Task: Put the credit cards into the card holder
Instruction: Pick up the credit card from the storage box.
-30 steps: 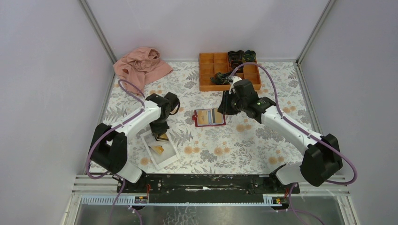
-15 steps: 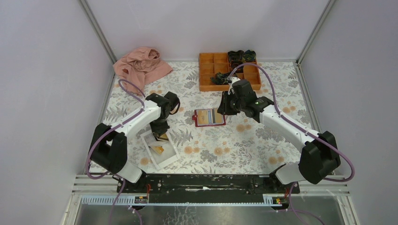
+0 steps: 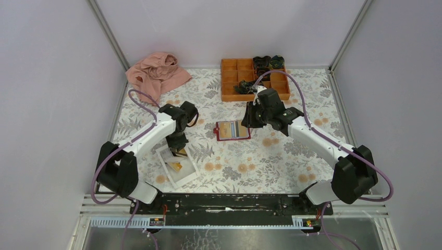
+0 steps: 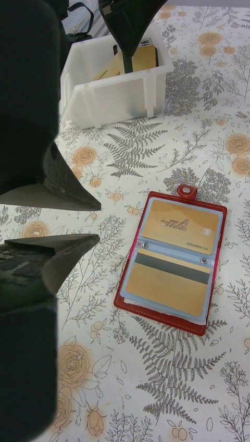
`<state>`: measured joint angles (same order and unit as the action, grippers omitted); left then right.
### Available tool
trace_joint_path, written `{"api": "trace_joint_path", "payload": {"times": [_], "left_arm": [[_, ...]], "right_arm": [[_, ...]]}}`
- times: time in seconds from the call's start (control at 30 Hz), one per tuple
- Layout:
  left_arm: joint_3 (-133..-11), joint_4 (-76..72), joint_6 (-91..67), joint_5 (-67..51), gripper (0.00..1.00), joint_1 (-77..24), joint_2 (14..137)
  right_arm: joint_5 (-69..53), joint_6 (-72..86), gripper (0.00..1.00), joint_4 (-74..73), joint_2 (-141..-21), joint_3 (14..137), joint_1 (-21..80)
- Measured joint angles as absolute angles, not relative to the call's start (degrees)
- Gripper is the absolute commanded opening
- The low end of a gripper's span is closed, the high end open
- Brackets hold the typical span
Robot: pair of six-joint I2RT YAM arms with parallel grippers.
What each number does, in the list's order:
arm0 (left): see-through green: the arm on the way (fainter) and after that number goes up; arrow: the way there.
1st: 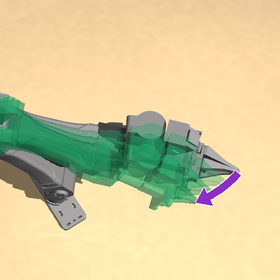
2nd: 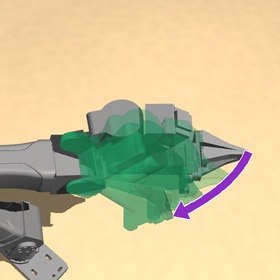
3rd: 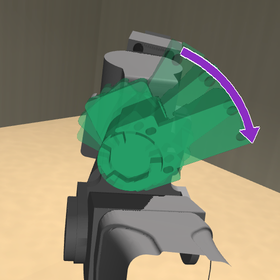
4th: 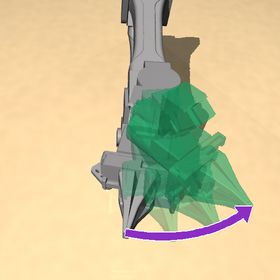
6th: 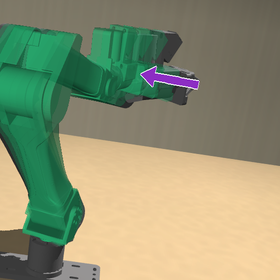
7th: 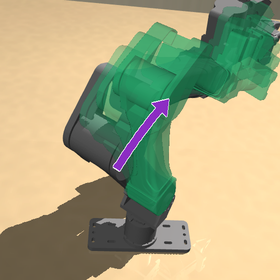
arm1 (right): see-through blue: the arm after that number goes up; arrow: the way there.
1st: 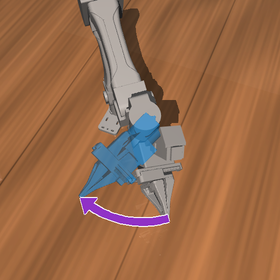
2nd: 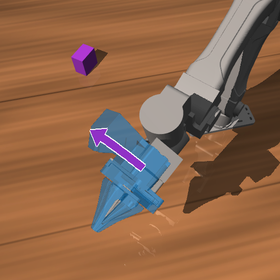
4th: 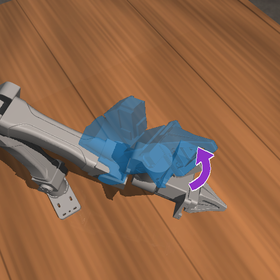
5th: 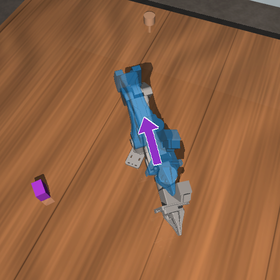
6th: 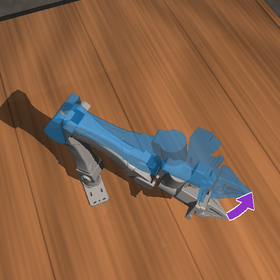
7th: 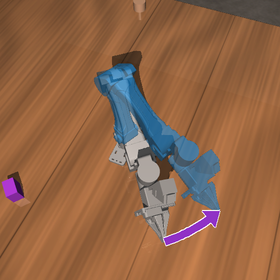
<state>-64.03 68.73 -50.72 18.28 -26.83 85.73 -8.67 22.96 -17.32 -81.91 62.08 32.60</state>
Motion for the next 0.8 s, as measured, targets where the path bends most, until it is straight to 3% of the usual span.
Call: {"api": "trace_joint_path", "payload": {"times": [0.8], "left_arm": [[-64.01,67.35,-52.6,18.06,0.21,-27.05,85.25]], "right_arm": [[-8.6,22.96,0.3,-17.32,-82.39,62.08,32.6]]}}
